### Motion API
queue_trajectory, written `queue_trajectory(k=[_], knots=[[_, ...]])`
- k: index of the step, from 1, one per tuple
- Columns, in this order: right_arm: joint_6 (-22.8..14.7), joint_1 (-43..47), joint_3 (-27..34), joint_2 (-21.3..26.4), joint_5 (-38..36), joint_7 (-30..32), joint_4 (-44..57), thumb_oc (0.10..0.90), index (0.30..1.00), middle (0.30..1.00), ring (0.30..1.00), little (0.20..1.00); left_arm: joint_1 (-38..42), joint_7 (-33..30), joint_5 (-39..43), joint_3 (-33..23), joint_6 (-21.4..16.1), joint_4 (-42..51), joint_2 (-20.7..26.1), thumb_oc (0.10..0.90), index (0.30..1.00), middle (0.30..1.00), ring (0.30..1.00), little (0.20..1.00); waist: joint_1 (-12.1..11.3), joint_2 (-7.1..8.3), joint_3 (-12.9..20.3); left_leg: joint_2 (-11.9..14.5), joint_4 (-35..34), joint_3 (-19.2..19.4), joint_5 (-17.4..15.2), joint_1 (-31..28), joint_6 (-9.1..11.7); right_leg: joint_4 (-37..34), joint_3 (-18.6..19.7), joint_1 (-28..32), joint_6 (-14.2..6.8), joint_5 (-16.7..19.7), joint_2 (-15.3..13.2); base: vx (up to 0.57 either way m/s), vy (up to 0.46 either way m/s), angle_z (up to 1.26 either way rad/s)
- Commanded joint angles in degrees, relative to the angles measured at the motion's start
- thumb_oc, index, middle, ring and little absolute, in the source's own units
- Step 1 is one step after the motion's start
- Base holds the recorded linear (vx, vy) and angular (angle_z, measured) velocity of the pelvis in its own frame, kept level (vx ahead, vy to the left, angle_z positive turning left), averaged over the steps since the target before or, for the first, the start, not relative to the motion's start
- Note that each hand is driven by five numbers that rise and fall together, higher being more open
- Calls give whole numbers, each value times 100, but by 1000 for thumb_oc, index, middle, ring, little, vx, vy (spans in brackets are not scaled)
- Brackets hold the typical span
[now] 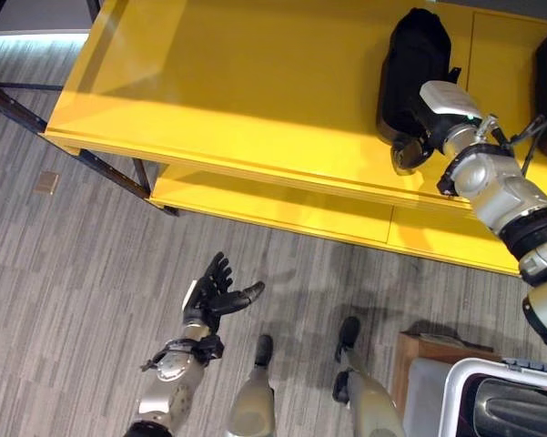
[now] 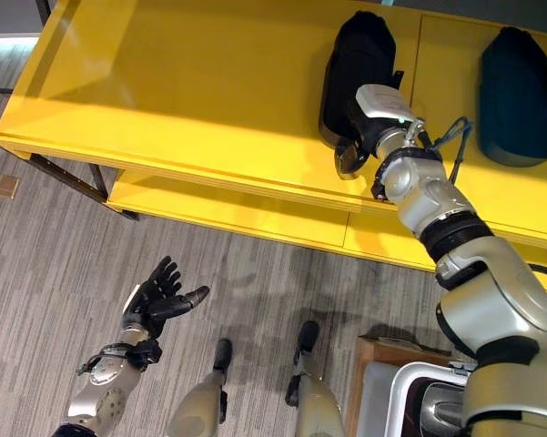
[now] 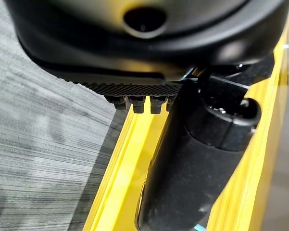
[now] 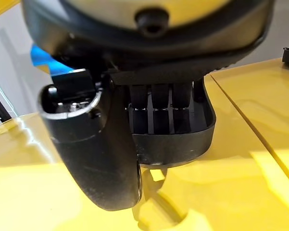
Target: Move parts from the plastic box to the shelf.
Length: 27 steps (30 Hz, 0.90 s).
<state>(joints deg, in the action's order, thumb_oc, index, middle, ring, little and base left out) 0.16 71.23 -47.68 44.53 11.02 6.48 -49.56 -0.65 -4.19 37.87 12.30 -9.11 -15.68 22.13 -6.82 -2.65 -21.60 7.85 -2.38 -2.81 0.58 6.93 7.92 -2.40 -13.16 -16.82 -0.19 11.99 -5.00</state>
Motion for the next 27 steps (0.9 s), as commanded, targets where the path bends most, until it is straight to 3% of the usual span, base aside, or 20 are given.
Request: queue_trajectory(k=[1,27], knots=[[-174,1081,-331,-9,-60,228,-208,400,300,300,300,300,34,156,33,252,-541,755,563,900,1000,1000,1000,1000,-117,278,283,198,-262,-129,569,207,-88,687,415,198,-704,-711,-676,0,0,0],[-172,1151,-461,90,95,107,-47,400,300,300,300,300,145,157,43,279,-530,723,601,900,1000,1000,1000,1000,-333,308,227,90,-262,-314,590,377,-115,552,220,283,-754,-665,-767,3,6,4]])
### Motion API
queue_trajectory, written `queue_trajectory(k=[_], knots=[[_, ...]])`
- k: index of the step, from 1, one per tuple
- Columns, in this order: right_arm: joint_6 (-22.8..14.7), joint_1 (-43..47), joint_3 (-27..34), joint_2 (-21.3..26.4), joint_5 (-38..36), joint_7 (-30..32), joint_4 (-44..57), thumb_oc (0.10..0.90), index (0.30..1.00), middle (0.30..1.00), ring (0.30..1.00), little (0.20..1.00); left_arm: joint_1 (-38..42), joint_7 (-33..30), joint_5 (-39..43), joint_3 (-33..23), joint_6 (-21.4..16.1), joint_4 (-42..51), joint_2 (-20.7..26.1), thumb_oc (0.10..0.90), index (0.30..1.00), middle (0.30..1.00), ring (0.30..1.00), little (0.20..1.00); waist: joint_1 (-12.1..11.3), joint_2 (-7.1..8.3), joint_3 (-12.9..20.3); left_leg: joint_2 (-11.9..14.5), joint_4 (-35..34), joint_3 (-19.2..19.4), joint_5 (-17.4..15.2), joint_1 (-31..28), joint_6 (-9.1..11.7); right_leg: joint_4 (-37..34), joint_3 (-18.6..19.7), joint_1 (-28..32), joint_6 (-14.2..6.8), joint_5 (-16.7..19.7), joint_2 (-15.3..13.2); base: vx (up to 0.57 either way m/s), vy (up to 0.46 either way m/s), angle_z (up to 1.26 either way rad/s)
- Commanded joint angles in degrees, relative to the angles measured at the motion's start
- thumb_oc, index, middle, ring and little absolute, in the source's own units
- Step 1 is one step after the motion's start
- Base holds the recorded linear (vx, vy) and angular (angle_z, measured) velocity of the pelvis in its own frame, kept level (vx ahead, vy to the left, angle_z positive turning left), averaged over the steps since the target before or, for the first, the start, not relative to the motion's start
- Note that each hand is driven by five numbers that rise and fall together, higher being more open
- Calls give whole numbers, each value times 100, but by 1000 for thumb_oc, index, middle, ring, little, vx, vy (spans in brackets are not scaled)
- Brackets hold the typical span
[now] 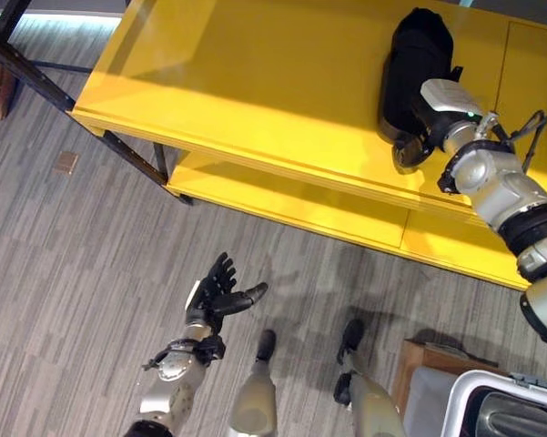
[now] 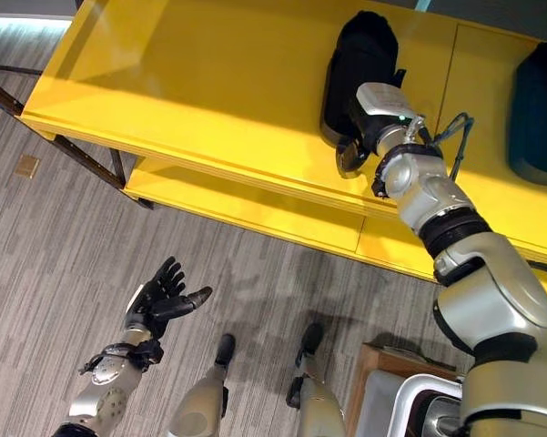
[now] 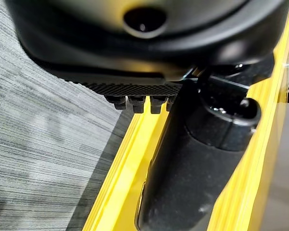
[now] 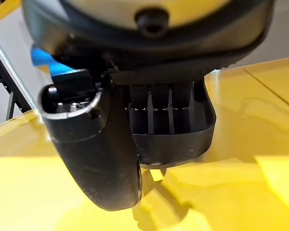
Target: Move parts from the plastic box to the shelf.
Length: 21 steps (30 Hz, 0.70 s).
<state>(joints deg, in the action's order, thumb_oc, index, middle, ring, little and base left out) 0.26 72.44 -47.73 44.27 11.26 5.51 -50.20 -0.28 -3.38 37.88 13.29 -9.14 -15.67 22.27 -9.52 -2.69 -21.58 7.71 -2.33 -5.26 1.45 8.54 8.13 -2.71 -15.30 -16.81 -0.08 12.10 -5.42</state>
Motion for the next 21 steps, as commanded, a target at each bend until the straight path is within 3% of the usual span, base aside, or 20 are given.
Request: queue_trajectory(k=[1,21], knots=[[-181,1038,-443,112,49,218,-23,400,300,300,300,300,102,72,53,174,-528,724,589,900,1000,1000,1000,1000,-73,313,222,95,-267,-74,501,220,-141,579,434,284,-765,-673,-726,7,15,10],[-140,1207,-445,-118,-23,276,-827,400,300,300,300,300,151,67,115,233,-541,678,534,900,1000,1000,1000,1000,-59,308,201,81,-267,-13,486,206,-140,520,483,271,-767,-640,-724,1,3,1]])
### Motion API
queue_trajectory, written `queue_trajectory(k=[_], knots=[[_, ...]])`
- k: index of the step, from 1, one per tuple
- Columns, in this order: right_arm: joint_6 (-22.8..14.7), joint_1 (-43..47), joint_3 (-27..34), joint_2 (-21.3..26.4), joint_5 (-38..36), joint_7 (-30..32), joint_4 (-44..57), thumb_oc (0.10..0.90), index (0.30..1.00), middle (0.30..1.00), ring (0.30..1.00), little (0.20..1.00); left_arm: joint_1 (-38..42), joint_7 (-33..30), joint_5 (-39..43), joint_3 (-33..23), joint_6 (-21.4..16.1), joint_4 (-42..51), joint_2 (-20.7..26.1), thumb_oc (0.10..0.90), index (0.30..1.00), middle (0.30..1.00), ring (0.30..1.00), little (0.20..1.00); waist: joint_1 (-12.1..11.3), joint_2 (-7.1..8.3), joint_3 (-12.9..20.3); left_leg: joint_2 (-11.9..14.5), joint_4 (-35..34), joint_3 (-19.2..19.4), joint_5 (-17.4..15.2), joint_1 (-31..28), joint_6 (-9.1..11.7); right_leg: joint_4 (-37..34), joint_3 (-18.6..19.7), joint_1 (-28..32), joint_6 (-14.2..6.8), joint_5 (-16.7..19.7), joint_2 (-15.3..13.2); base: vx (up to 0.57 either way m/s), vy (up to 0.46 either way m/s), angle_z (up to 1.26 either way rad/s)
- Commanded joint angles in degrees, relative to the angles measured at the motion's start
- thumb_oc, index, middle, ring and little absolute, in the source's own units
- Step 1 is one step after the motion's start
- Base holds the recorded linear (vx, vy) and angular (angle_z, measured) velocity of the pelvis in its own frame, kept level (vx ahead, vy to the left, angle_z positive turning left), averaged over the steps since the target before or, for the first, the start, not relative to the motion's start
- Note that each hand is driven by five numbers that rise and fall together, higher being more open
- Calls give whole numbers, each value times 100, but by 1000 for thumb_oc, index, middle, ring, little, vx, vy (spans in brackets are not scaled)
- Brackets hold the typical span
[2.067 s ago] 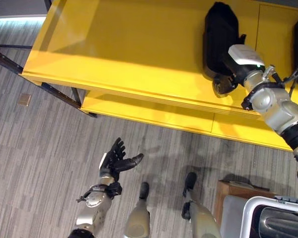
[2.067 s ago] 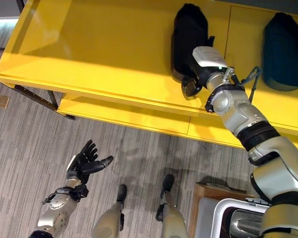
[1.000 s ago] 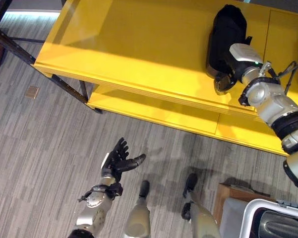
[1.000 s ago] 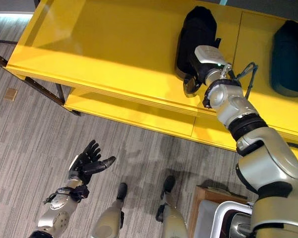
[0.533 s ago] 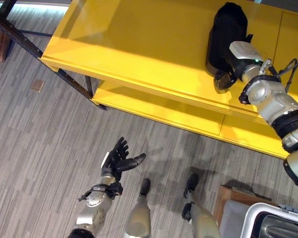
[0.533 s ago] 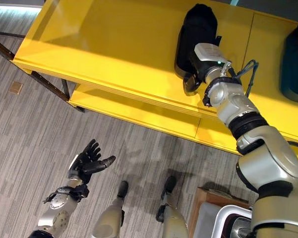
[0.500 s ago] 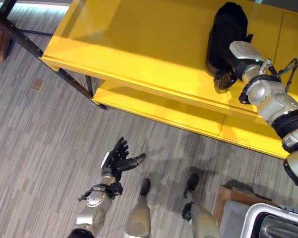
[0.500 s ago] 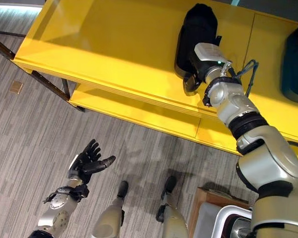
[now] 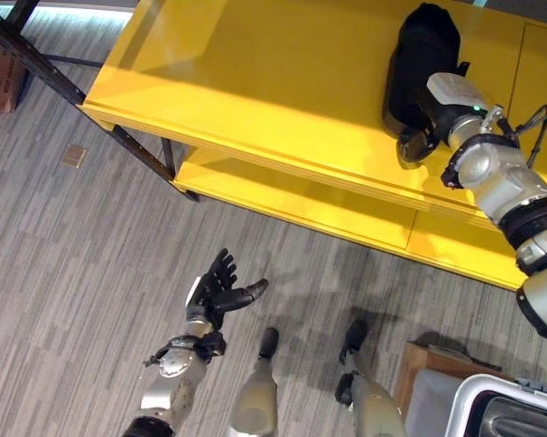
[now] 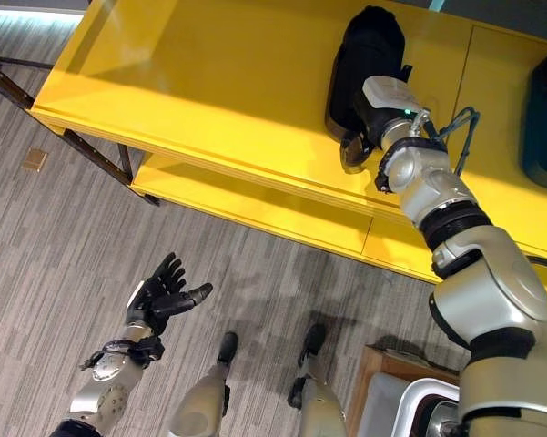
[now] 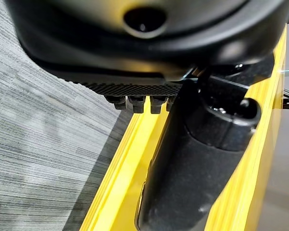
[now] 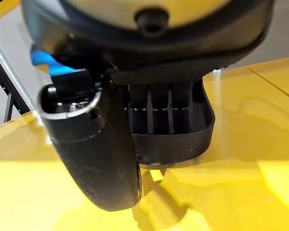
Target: Move parts from the plastic box to the shelf.
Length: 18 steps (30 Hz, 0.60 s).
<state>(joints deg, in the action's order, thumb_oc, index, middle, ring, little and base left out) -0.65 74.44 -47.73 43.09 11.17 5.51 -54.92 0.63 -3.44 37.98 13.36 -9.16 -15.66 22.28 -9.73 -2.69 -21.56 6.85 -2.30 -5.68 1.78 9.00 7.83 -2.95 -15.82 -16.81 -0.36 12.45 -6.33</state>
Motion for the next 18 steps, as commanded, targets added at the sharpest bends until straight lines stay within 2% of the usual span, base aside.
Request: queue_trajectory(k=[1,18], knots=[[-45,1002,-443,-8,-7,273,-389,400,300,300,300,300,66,76,109,228,-538,672,535,900,1000,1000,1000,1000,-36,305,199,168,-270,29,454,158,-110,547,534,275,-740,-679,-633,0,0,0],[-37,1035,-502,42,95,261,-619,400,300,300,300,300,130,96,121,292,-538,639,528,900,1000,1000,1000,1000,7,299,190,177,-270,49,465,141,-101,566,564,263,-737,-683,-613,0,0,0]])
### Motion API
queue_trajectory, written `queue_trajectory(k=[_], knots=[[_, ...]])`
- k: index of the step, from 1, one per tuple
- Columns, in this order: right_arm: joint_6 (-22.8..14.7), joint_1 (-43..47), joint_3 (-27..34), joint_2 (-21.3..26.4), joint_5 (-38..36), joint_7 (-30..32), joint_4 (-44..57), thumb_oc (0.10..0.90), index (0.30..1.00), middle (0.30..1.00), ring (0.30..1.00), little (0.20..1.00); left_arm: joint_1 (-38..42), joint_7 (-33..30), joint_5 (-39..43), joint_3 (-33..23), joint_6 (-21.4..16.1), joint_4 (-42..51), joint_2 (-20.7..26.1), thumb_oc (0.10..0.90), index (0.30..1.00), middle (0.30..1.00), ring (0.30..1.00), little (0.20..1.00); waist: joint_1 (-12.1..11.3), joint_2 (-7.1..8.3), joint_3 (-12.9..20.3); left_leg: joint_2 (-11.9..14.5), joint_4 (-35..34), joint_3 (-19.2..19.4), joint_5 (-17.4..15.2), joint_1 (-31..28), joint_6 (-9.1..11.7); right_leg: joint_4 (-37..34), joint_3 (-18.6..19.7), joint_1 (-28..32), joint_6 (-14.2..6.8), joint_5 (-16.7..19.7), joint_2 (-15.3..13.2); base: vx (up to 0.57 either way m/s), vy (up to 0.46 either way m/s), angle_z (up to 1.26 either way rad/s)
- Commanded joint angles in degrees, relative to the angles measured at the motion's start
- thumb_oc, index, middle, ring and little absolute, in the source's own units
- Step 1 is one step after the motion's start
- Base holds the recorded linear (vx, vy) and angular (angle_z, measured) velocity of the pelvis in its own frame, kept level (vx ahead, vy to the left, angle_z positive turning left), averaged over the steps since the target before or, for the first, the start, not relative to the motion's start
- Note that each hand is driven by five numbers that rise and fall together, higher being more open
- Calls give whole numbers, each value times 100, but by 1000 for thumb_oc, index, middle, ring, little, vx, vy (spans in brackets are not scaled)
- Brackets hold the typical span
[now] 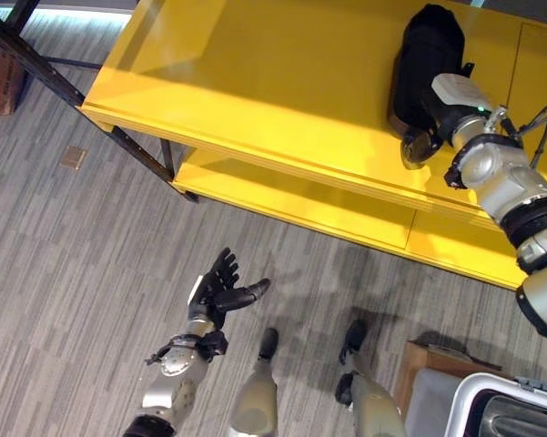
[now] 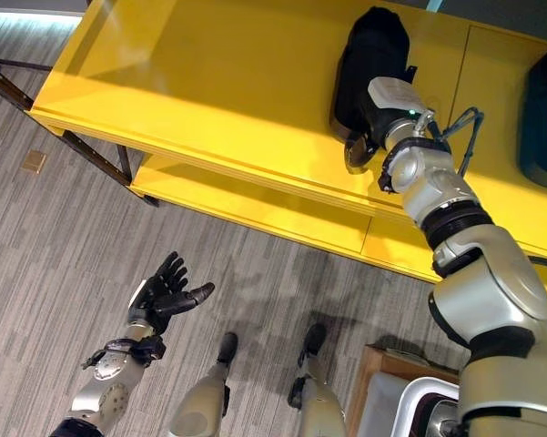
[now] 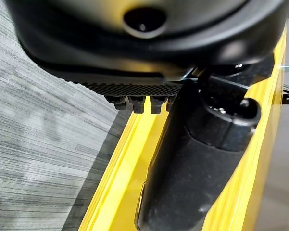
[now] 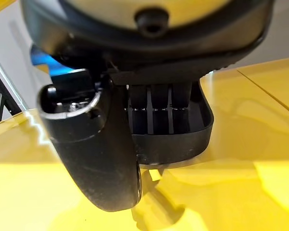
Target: Move parts from the plastic box to the shelf.
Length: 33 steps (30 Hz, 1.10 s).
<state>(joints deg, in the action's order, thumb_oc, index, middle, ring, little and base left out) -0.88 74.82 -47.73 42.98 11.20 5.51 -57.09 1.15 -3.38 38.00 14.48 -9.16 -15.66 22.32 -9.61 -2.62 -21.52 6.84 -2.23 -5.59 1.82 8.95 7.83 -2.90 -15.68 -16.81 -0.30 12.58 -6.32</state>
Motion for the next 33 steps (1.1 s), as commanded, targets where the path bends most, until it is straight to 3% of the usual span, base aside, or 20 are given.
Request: queue_trajectory(k=[1,3,21,33], knots=[[-12,1019,-529,56,127,246,-409,414,319,319,319,319,86,91,118,181,-540,636,523,900,1000,1000,1000,1000,-2,292,182,180,-277,37,461,149,-100,556,552,265,-744,-693,-615,0,0,0],[-5,1077,-572,72,182,259,-430,900,1000,1000,1000,1000,97,97,131,180,-533,637,515,900,1000,1000,1000,1000,3,298,183,177,-277,37,462,162,-96,552,544,257,-749,-687,-615,0,0,0],[85,1343,-540,-67,186,390,-85,900,1000,1000,1000,1000,139,8,146,95,-549,598,565,900,1000,1000,1000,1000,64,304,241,163,-277,73,410,82,-114,571,577,290,-753,-697,-641,0,0,0],[109,1326,-229,-112,-324,513,1110,900,1000,1000,1000,1000,88,-86,171,-65,-522,539,633,900,1000,1000,1000,1000,173,381,360,182,-277,151,335,-68,-140,618,656,341,-755,-710,-648,0,-1,-3]])
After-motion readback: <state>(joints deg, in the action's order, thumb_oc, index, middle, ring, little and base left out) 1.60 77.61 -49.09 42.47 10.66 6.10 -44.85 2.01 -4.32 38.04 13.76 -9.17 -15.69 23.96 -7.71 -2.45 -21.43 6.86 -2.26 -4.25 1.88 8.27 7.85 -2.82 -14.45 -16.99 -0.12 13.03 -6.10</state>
